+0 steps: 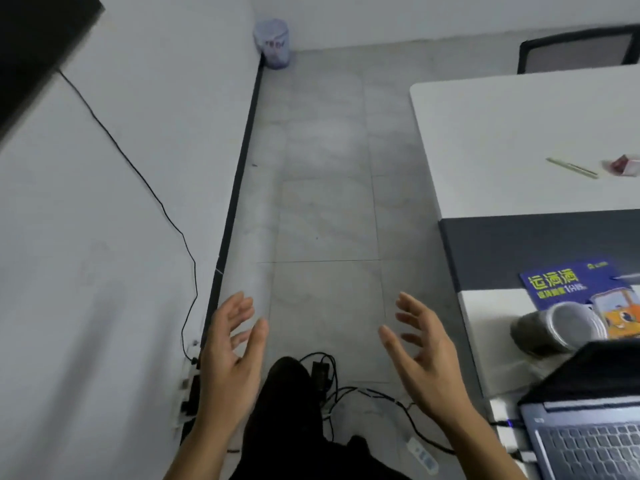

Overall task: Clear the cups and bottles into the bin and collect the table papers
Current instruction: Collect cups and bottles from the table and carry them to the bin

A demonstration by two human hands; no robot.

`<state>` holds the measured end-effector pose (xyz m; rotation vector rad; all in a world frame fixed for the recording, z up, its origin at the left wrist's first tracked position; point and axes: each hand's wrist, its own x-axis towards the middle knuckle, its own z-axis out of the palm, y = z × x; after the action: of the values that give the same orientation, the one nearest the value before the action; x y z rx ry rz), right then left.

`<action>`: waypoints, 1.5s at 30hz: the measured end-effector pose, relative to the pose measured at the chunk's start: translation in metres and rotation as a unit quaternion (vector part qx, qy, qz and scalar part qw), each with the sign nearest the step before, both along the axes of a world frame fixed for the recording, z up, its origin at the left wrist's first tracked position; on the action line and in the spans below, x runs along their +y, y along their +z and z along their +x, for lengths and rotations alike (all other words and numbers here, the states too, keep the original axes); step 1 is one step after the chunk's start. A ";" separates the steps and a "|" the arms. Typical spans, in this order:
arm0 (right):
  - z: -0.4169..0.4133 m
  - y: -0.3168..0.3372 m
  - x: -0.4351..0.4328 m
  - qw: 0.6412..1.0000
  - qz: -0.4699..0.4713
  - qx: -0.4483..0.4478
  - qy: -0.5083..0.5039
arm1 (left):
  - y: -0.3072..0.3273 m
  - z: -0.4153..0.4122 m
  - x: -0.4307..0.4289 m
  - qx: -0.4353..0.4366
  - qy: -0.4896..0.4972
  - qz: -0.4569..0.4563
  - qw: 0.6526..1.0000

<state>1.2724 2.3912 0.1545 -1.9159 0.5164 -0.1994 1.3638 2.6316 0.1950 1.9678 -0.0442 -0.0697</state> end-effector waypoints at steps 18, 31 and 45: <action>0.436 0.005 -0.129 0.971 -0.053 -0.013 -0.233 | 0.003 0.541 -0.208 0.004 -0.241 -0.023 0.970; 0.677 -0.021 -0.378 0.943 0.011 -0.033 -0.330 | 0.000 0.778 -0.470 0.006 -0.305 0.001 0.952; 0.896 -0.017 -0.594 0.904 -0.009 0.014 -0.428 | -0.026 1.032 -0.736 0.034 -0.410 0.006 0.912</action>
<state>2.1681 1.7974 0.1373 -1.5911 1.3593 -0.7410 2.3955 1.8955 0.1686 1.8315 -0.8251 -0.6849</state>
